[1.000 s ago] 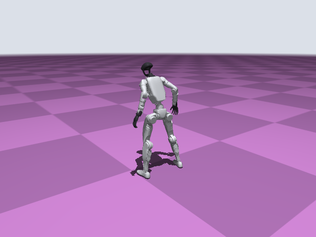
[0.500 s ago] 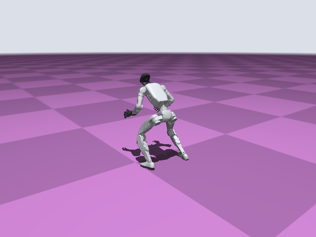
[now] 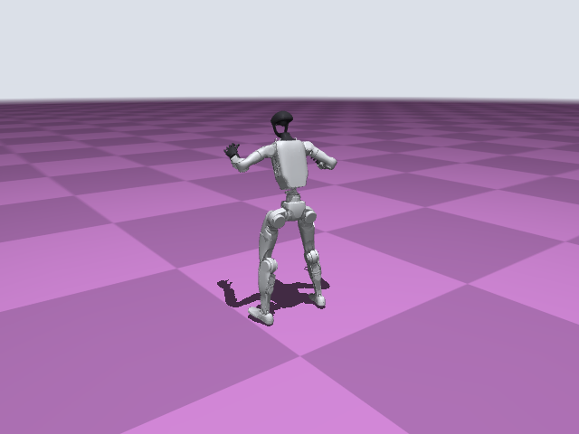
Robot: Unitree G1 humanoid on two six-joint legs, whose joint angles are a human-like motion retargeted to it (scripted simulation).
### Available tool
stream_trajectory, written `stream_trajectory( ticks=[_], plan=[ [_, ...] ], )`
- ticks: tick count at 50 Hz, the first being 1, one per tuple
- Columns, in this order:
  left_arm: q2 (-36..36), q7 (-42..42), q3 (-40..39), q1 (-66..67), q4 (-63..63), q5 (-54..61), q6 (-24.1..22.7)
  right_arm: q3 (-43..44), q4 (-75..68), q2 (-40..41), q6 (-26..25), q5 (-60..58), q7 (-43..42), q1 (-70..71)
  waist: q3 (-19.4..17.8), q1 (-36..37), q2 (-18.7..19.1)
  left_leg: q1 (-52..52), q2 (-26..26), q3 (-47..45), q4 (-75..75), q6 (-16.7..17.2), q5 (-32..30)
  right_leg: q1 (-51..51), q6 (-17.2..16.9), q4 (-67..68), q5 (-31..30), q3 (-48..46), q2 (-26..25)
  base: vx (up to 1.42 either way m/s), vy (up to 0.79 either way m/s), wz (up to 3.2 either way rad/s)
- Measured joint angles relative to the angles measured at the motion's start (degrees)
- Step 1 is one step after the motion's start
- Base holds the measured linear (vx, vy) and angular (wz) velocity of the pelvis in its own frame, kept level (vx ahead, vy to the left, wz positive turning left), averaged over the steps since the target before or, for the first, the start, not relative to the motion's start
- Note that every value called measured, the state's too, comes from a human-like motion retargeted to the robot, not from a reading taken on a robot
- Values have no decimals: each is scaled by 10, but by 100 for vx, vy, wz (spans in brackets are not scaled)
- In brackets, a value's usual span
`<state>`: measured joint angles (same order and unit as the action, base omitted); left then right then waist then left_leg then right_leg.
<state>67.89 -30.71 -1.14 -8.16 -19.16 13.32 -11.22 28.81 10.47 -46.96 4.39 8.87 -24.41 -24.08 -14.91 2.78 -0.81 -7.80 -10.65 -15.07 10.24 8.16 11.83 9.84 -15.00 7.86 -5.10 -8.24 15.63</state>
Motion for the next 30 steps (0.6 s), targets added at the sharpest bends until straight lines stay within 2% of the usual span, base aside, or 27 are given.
stream_trajectory(
  ticks=[4, 5, 6, 7, 8, 10, 12, 15, 17, 18, 20, 22, 25, 28, 30],
  plan=[
    [-38, 42, -10, 40, 39, 7, 29, 6, -62, 68, -12, 19, -31, 42, -45, -9, -11, -40, -10, 8, -30, 9, 75, 47, 0, -33, 106, 0, -17, 93, -1, 1],
    [-52, 57, -10, 41, 51, 3, 38, -1, -58, 95, 5, 73, -8, 61, -58, -13, -10, -51, -11, 18, -30, 12, 76, 59, 0, -30, 119, 0, -22, 89, 16, 21],
    [-67, 63, -5, 36, 65, -10, 48, -2, -64, 108, 11, 84, -12, 72, -75, -20, -18, -67, 11, 43, -4, -14, 38, 64, 3, -20, 91, 19, -2, 84, 27, 31],
    [-84, 66, 0, 29, 81, -21, 60, -6, -70, 119, 16, 93, -16, 85, -95, -27, -21, -95, 24, 72, 48, -43, -2, 78, 25, 8, 65, 39, 9, 72, 30, 32],
    [-104, 65, 6, 17, 100, -30, 76, -17, -78, 131, 18, 100, -20, 102, -118, -32, -16, -148, 21, 110, 153, -78, -45, 106, 86, 73, 42, 62, 2, 63, 20, 10],
    [-159, 59, 28, -1, 145, -27, 104, -56, -105, 150, 12, 103, -31, 128, -146, -30, 9, -290, -3, 174, 434, -90, -25, 248, 157, 363, 107, 102, -22, 60, 13, -18],
    [-235, 36, 70, -14, 200, -10, 114, -125, -139, 191, 34, 155, -113, 156, -149, -28, 13, -356, -14, 188, 585, -63, 61, 330, 133, 541, 191, 117, -13, 63, 11, -5],
    [-329, 33, 133, -18, 268, -27, 125, -223, -211, 203, -35, 77, -65, 184, -149, -33, 18, -381, -15, 192, 665, -71, 127, 352, 181, 625, 276, 124, -1, 57, 9, 17],
    [-355, 26, 156, 10, 259, -42, 103, -248, -203, 235, 12, 106, -90, 179, -149, -34, 21, -362, -16, 187, 666, -64, 134, 332, 175, 630, 281, 119, 8, 51, 7, 21],
    [-359, 43, 160, 27, 248, -55, 101, -254, -195, 243, 18, 119, -57, 174, -149, -32, 22, -345, -16, 182, 655, -64, 136, 314, 172, 618, 281, 115, 11, 41, 5, 11],
    [-366, 61, 157, 49, 235, -79, 107, -256, -202, 239, -8, 75, -27, 177, -149, -25, 26, -304, -14, 175, 600, -81, 125, 267, 190, 554, 273, 103, 8, 31, 4, 3],
    [-376, 71, 147, 80, 238, -85, 104, -258, -201, 248, 2, 114, -20, 169, -146, -20, 27, -235, -13, 158, 513, -69, 97, 194, 169, 459, 234, 84, 10, 34, 3, 3],
    [-393, 89, 127, 109, 279, -82, 98, -263, -232, 236, -5, 101, 8, 166, -131, -10, 21, -120, -3, 122, 335, -50, 33, 71, 109, 263, 151, 60, 13, 35, 2, -2],
    [-410, 93, 118, 132, 339, -54, 96, -279, -273, 219, -10, 71, 4, 153, -65, 5, 9, -47, 13, 77, 148, -33, -42, 4, 60, 90, 79, 34, 18, 33, 0, -5],
    [-416, 92, 121, 145, 370, -26, 95, -291, -293, 211, -11, 62, 3, 137, -17, 16, 6, -16, 17, 54, 59, -21, -68, -20, 45, 26, 54, 6, 18, 34, -1, 1]
  ],
)
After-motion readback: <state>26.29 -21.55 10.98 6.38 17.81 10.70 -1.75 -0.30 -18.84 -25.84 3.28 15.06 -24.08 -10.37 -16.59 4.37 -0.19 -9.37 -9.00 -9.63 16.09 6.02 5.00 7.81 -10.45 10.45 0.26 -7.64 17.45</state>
